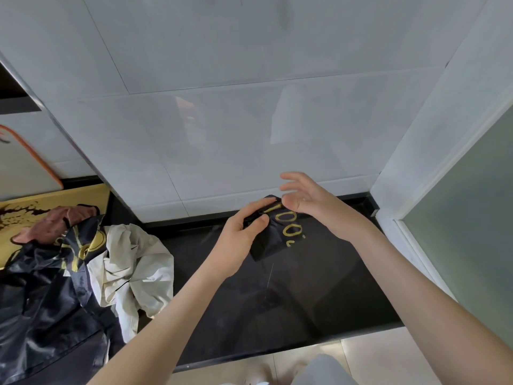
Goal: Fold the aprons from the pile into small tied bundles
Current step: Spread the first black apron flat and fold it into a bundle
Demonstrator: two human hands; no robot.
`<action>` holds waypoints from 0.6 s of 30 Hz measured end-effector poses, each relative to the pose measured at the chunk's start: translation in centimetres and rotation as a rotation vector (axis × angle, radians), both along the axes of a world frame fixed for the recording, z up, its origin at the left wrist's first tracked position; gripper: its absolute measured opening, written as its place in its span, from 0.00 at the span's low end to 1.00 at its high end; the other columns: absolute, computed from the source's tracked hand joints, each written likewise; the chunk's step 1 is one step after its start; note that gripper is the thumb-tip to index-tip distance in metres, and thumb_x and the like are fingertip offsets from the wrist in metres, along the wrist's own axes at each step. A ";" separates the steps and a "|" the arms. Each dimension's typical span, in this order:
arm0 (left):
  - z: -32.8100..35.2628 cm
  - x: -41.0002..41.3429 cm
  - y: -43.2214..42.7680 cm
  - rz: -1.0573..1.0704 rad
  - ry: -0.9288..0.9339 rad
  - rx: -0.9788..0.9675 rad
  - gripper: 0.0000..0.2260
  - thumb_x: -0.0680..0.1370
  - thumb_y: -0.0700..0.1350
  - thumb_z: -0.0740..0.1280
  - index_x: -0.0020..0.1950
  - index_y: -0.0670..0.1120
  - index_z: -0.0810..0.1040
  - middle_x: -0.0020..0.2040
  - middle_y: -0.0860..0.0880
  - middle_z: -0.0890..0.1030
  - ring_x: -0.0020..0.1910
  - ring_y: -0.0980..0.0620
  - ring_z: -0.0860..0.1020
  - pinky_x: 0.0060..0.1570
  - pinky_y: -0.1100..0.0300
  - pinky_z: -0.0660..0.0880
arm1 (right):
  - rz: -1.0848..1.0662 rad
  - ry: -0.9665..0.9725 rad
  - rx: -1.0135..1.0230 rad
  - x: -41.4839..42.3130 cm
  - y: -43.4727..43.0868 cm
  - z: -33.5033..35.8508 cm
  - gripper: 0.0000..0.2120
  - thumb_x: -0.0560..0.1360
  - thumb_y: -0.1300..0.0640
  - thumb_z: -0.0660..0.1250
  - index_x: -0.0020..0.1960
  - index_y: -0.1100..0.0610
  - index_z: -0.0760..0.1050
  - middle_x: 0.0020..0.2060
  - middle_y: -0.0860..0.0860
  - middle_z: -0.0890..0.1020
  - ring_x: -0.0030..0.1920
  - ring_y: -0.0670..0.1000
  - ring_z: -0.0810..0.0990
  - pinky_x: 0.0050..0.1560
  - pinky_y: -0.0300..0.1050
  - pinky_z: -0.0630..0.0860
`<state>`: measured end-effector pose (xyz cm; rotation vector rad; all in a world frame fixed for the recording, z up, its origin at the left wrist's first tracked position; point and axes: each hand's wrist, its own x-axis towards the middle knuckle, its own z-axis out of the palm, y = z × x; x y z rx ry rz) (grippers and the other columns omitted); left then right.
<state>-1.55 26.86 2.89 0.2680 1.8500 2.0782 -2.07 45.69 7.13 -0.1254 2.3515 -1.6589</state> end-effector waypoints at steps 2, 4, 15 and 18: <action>0.4 -0.1 0.1 0.040 -0.058 0.142 0.17 0.81 0.35 0.60 0.63 0.51 0.77 0.60 0.51 0.81 0.61 0.51 0.78 0.58 0.60 0.75 | 0.014 -0.078 -0.049 0.4 -0.1 -0.8 0.27 0.72 0.42 0.69 0.67 0.49 0.70 0.61 0.48 0.78 0.59 0.45 0.78 0.62 0.44 0.73; 0.7 0.0 0.3 0.051 -0.078 0.207 0.17 0.81 0.35 0.59 0.64 0.51 0.77 0.61 0.49 0.80 0.61 0.49 0.78 0.57 0.58 0.76 | -0.011 -0.073 -0.044 0.6 -0.6 -1.2 0.17 0.74 0.49 0.70 0.60 0.52 0.75 0.53 0.47 0.83 0.53 0.46 0.82 0.55 0.42 0.76; 3.7 -1.6 -1.8 -0.283 0.510 -0.638 0.24 0.77 0.45 0.68 0.68 0.66 0.67 0.47 0.65 0.80 0.47 0.66 0.78 0.49 0.67 0.73 | 0.047 0.182 0.197 1.4 -0.3 -0.4 0.10 0.76 0.59 0.69 0.47 0.44 0.74 0.41 0.42 0.80 0.41 0.38 0.77 0.42 0.32 0.71; 4.1 -1.9 -2.1 -0.252 0.569 -0.659 0.11 0.74 0.54 0.69 0.54 0.63 0.73 0.44 0.61 0.81 0.46 0.60 0.79 0.50 0.57 0.78 | 0.088 0.171 0.216 1.3 -0.1 0.2 0.10 0.75 0.60 0.69 0.45 0.44 0.74 0.37 0.44 0.81 0.38 0.42 0.78 0.39 0.32 0.71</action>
